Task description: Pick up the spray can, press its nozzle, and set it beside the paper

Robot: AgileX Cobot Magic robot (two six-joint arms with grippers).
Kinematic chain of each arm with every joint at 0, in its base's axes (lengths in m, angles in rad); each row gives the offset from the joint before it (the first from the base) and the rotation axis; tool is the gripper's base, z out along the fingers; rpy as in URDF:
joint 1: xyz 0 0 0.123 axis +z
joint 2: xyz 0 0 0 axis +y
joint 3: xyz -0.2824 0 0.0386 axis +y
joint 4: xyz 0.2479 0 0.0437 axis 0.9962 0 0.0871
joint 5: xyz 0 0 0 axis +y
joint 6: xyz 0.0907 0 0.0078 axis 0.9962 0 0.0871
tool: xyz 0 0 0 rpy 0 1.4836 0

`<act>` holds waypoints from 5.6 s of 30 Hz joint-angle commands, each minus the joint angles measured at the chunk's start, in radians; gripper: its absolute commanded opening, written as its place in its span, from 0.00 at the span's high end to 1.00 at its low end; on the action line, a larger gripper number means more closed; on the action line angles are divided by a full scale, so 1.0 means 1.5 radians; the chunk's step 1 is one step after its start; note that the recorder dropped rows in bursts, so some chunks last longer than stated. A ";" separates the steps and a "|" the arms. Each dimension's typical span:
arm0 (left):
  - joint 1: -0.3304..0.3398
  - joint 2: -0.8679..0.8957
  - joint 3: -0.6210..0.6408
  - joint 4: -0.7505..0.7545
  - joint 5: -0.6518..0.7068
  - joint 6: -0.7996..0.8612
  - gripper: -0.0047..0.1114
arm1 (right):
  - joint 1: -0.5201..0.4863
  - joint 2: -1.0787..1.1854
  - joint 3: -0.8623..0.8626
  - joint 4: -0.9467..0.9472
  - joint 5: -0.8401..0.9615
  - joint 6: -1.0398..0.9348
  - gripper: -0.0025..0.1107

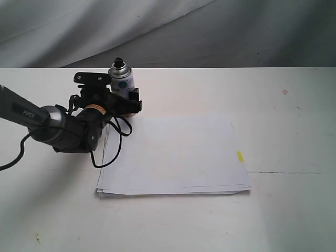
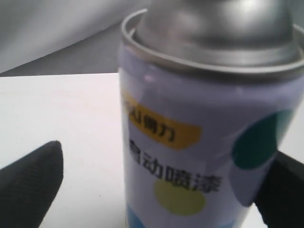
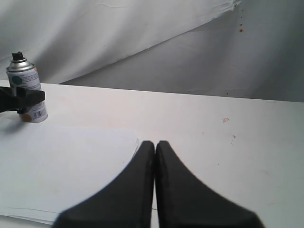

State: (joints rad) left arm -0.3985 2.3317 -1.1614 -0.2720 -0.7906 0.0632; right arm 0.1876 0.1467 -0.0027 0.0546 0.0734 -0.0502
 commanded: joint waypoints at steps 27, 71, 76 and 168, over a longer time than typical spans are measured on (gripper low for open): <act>0.003 -0.136 -0.044 0.027 0.231 0.104 0.96 | 0.000 -0.001 0.002 0.003 -0.001 0.002 0.98; -0.102 -0.663 0.074 0.262 0.781 0.090 0.96 | 0.000 -0.001 0.002 0.003 -0.001 0.002 0.98; -0.121 -0.656 0.131 0.555 0.733 -0.179 0.96 | 0.000 -0.001 0.002 0.003 -0.001 0.002 0.98; -0.327 -0.202 0.150 1.344 1.195 -0.910 0.96 | 0.000 0.010 -0.117 0.222 0.072 0.039 0.98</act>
State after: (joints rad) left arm -0.8833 2.0406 -0.9305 1.7148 0.9493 -1.2989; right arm 0.1876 0.1467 -0.0839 0.3635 0.1129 0.0000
